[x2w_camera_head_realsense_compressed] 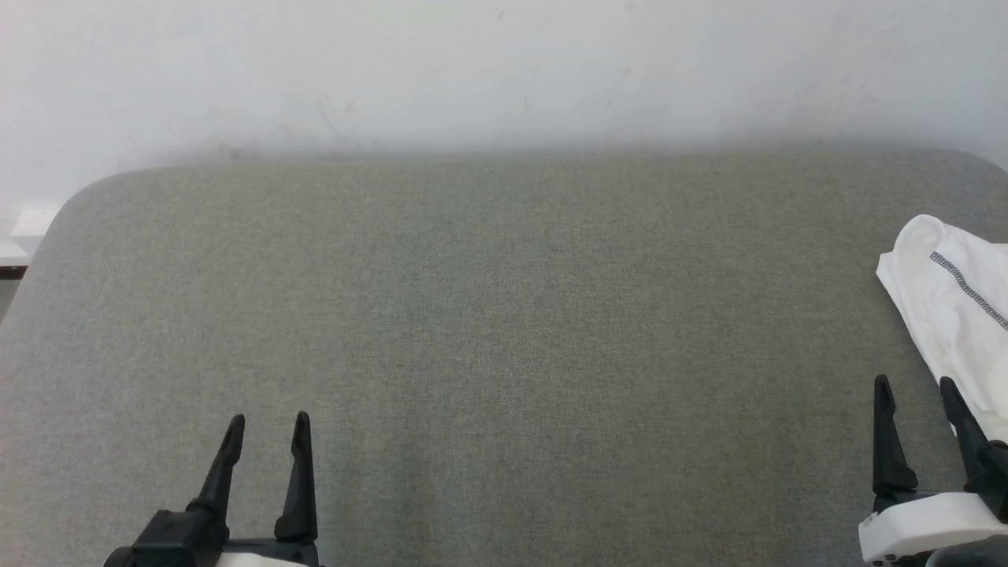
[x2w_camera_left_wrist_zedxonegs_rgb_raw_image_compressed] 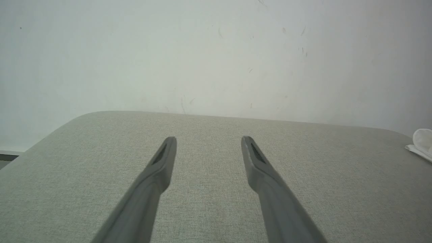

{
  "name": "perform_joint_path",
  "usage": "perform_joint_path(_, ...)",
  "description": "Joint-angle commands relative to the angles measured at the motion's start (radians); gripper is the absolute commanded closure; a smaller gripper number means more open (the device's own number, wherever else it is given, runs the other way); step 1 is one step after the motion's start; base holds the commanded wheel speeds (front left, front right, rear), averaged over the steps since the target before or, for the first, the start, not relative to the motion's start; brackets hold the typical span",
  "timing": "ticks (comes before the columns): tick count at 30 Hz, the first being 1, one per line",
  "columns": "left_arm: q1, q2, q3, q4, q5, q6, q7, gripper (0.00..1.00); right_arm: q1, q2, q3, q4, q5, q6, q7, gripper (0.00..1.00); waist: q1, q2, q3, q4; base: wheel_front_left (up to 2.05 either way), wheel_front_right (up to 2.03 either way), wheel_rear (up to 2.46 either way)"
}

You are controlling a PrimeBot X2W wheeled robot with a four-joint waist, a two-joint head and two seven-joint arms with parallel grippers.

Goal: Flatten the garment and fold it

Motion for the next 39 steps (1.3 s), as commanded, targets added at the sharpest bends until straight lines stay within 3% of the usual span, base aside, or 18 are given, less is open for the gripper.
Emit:
perform_joint_path(1, 0.016, -0.005, -0.004, 0.008, 0.012, -0.008, -0.005, 0.00, 0.012, 0.002, 0.001, -0.001, -0.002, -0.002, -0.005, 0.00, 0.0001, 0.0000, -0.013, -0.006, 0.00, 0.00, 0.00)
perform_joint_path(8, 0.026, -0.008, -0.010, 0.020, 0.024, -0.007, -0.005, 0.00, 0.014, 0.002, 0.015, 0.003, 0.000, -0.002, -0.005, 0.00, 0.0001, 0.0000, -0.022, -0.013, 0.00, 0.00, 0.00)
perform_joint_path(9, 0.017, -0.003, -0.008, 0.018, 0.019, 0.000, 0.001, 1.00, 0.002, 0.000, 0.014, 0.002, -0.001, 0.000, 0.000, 1.00, 0.0001, 0.0000, -0.022, -0.012, 0.00, 0.00, 0.00)
perform_joint_path(39, -0.019, -0.005, -0.018, 0.020, 0.045, 0.019, 0.053, 1.00, -0.008, 0.000, 0.061, -0.027, -0.006, 0.000, 0.052, 1.00, 0.0001, 0.0000, -0.024, -0.014, 0.00, 0.00, 0.00)
